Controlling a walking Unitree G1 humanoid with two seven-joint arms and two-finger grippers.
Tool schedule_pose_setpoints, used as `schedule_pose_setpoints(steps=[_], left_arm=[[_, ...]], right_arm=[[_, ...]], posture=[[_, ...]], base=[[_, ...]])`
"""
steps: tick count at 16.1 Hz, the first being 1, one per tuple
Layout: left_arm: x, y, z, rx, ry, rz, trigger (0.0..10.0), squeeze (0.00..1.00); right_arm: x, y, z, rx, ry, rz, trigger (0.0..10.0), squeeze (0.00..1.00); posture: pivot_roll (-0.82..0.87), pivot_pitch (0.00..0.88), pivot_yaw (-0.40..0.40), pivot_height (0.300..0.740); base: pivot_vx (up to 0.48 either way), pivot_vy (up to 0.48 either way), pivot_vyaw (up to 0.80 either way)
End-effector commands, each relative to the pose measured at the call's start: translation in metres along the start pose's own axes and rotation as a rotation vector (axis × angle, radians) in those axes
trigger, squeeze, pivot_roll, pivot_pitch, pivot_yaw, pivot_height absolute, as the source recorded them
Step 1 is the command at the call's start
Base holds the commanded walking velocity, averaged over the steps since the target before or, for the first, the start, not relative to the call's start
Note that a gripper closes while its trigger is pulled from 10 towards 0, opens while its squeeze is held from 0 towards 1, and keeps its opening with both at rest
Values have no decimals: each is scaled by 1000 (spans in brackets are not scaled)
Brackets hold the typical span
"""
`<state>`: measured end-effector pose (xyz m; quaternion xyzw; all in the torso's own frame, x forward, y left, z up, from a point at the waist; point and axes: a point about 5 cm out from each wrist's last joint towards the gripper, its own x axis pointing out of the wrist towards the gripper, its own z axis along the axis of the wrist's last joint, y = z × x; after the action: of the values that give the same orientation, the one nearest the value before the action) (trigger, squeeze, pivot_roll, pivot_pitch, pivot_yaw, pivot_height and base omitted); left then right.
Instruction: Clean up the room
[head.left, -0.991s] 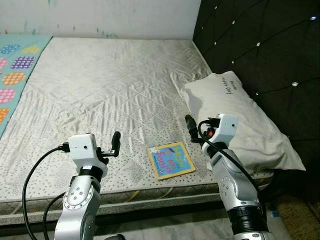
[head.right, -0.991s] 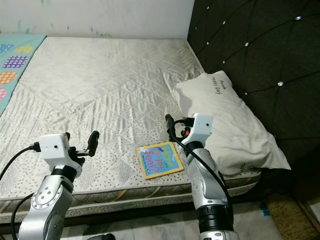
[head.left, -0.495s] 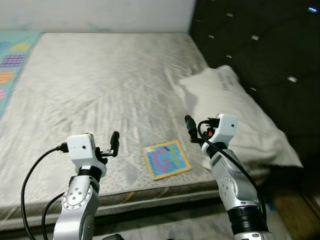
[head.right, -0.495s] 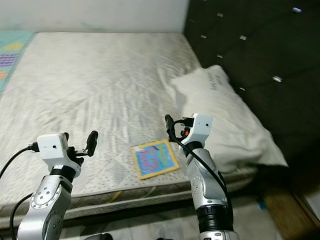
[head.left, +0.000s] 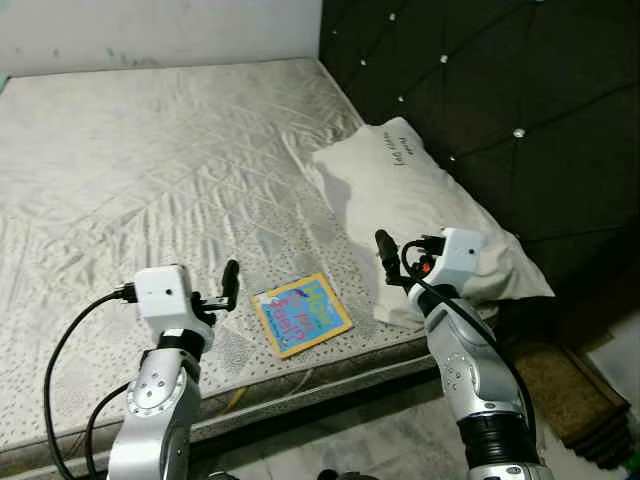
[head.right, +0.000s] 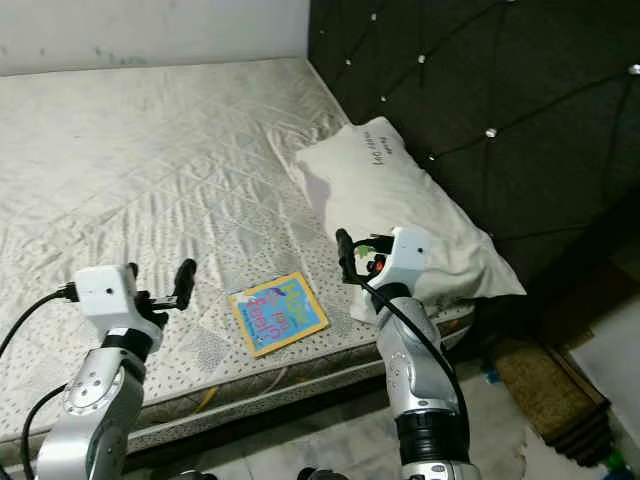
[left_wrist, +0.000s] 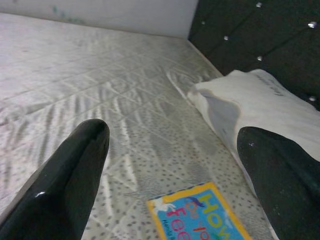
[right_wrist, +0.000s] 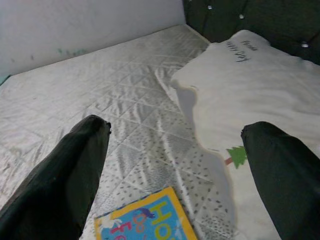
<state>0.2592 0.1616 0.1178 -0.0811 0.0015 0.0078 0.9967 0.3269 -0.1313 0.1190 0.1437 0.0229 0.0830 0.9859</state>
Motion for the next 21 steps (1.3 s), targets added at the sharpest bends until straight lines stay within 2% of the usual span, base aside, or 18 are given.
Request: schedule_pose_setpoints(steps=[1, 6, 8, 21], left_arm=[[-1, 0, 0, -4, 7, 9, 10000, 0], [-1, -1, 0, 1, 4, -3, 10000, 0], [-1, -2, 1, 0, -4, -23, 10000, 0], [-3, -4, 1, -9, -4, -52, 10000, 0]], right_arm=[[-1, -1, -3, -1, 22, -5, 10000, 0], [0, -1, -3, -3, 21, -5, 10000, 0], [0, -1, -3, -8, 20, -2, 10000, 0], [0, -4, -3, -12, 18, -13, 10000, 0]], posture=[[23, 116, -70, 740], [23, 115, -71, 740], [23, 115, -71, 740], [24, 108, -70, 740]], base=[[0, 0, -800], [0, 55, -748], [0, 0, 0], [391, 0, 0]])
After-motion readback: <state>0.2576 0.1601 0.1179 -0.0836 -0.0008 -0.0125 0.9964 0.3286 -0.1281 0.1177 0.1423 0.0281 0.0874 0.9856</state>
